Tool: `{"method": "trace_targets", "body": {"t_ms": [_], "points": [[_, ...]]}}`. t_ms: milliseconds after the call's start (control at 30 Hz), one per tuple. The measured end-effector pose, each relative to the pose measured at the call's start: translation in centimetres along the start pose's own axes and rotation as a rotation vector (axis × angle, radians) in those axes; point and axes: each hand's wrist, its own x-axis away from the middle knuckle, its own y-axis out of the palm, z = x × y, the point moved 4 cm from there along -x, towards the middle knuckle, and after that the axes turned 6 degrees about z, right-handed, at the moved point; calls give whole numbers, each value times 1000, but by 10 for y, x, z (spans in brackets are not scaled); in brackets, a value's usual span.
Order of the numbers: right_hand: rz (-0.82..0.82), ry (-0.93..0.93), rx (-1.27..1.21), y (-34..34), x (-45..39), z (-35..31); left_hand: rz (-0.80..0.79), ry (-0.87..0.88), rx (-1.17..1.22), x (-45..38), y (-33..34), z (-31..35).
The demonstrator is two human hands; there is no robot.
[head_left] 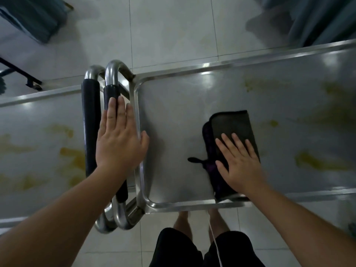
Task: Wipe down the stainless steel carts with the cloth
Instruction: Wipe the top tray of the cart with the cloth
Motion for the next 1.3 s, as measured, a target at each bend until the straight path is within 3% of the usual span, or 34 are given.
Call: {"method": "trace_targets", "body": {"t_ms": [300,400,600,900,1067,1300], "points": [[4,85,-53,-50,-202,19,64,-5,-26,2,3,1],[-17,67,-30,-53,-233,20,69,-14,-44,1,3,0],[-4,56,-37,-50,-175,20,72,-42,-29,0,2,1],[-25,5,11,-5,76,43,72,-28,-16,2,1,1],[-18,-40,20,-9,53,56,70,-24,-22,4,3,0],[8,16,35,-49,-74,100,82,-11,-41,4,3,-2]]}}
